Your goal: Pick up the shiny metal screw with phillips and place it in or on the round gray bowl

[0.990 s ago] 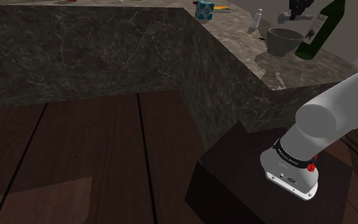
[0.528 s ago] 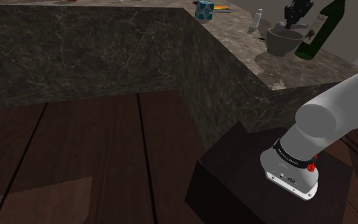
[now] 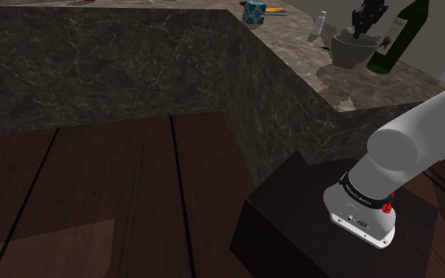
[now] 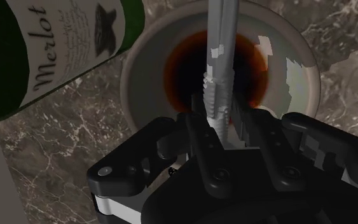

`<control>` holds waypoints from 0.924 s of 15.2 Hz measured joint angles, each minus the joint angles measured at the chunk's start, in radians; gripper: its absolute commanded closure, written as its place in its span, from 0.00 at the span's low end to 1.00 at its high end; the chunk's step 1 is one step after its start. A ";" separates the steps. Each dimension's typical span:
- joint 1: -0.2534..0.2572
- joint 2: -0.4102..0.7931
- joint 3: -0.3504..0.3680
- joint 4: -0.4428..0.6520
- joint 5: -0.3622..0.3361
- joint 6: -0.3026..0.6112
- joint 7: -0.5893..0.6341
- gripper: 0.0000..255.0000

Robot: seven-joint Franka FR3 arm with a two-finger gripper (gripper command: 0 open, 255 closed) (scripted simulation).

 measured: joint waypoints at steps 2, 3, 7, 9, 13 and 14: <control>0.000 0.000 0.000 0.000 0.000 0.000 0.000 0.00; 0.000 0.000 0.000 0.000 0.000 0.000 0.000 0.00; 0.001 0.000 0.002 0.011 0.001 -0.011 0.000 0.00; 0.006 0.006 0.010 0.075 0.008 -0.069 -0.003 0.00; 0.009 0.006 0.017 0.127 0.010 -0.122 -0.007 0.00; 0.010 0.006 0.017 0.128 0.011 -0.124 -0.006 0.00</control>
